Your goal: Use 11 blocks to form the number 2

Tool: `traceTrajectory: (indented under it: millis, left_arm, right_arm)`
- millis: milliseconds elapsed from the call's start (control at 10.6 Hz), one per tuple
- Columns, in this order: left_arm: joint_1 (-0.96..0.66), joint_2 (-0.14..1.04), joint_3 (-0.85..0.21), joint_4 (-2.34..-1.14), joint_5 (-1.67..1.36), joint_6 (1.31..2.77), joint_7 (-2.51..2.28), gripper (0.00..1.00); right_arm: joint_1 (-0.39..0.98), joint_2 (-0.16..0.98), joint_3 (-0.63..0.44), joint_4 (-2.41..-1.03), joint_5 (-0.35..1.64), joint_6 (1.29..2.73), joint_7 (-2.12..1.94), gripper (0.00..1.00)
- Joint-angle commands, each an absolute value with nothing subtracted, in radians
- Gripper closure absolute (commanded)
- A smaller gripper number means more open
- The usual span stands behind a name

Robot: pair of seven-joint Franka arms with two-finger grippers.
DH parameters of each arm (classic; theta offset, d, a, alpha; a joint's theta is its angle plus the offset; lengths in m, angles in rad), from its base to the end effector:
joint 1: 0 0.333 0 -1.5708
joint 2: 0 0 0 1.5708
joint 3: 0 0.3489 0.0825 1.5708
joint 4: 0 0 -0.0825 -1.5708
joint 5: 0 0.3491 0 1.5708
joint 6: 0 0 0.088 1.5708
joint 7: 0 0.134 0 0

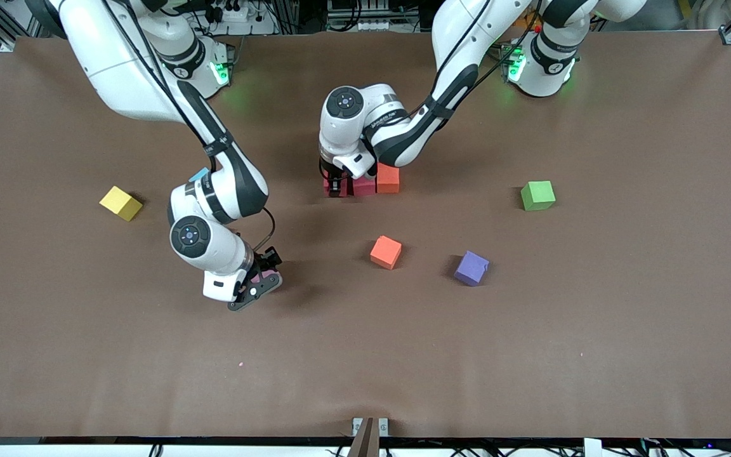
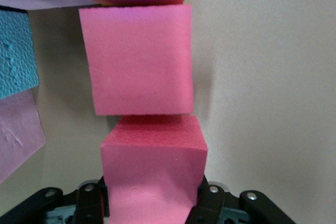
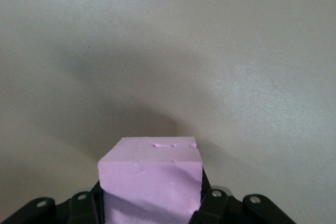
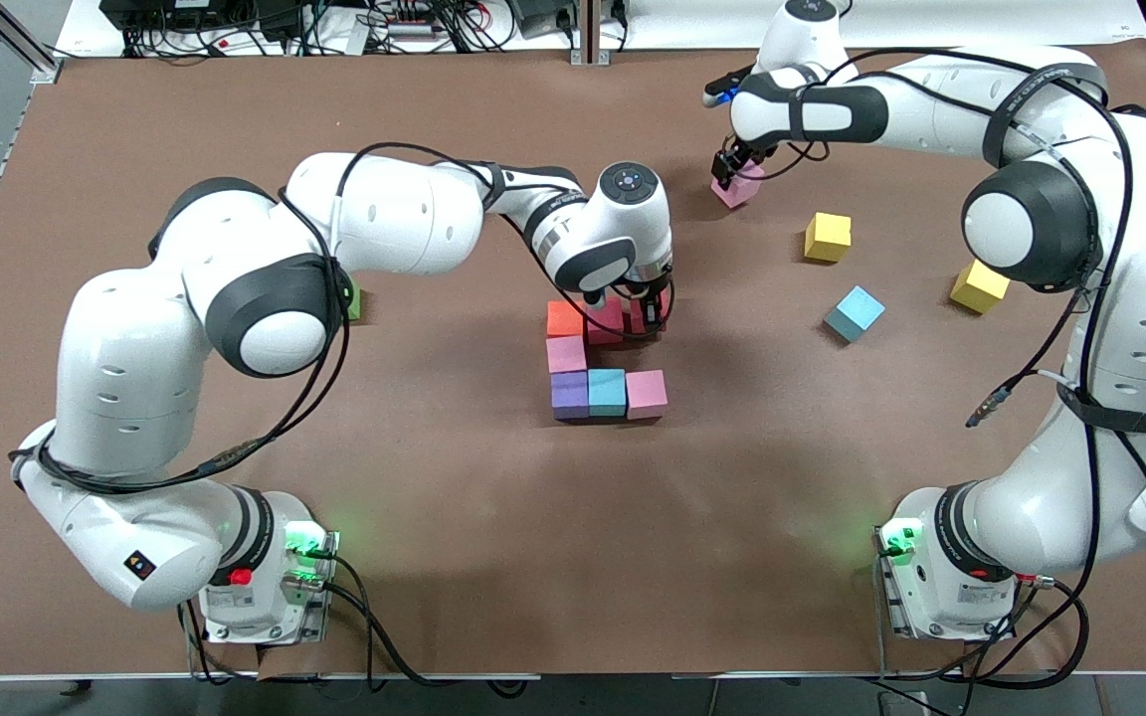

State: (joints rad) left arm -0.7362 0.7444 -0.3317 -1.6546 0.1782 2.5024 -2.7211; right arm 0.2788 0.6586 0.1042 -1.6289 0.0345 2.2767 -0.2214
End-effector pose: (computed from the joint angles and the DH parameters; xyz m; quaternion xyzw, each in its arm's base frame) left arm 0.3686 -0.5938 0.2299 0.6882 0.7200 -0.0711 0.0548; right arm 0.6366 0.2473 0.2584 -0.9600 -0.2763 0.0076 0.0445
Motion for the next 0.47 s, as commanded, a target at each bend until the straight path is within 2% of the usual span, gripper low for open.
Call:
traceTrajectory:
  millis: [0, 377]
  left_arm:
    - [-0.749, 0.735, -0.322, -1.678, 0.221, 2.503, -2.81, 0.74]
    - [-0.747, 0.735, -0.322, -1.684, 0.221, 2.5, -2.809, 0.74]
  right_arm:
    - [0.276, 0.624, 0.11, -1.632, 0.032, 2.224, -0.199, 0.55]
    - [0.279, 0.603, 0.112, -1.632, 0.038, 2.197, -0.196, 0.52]
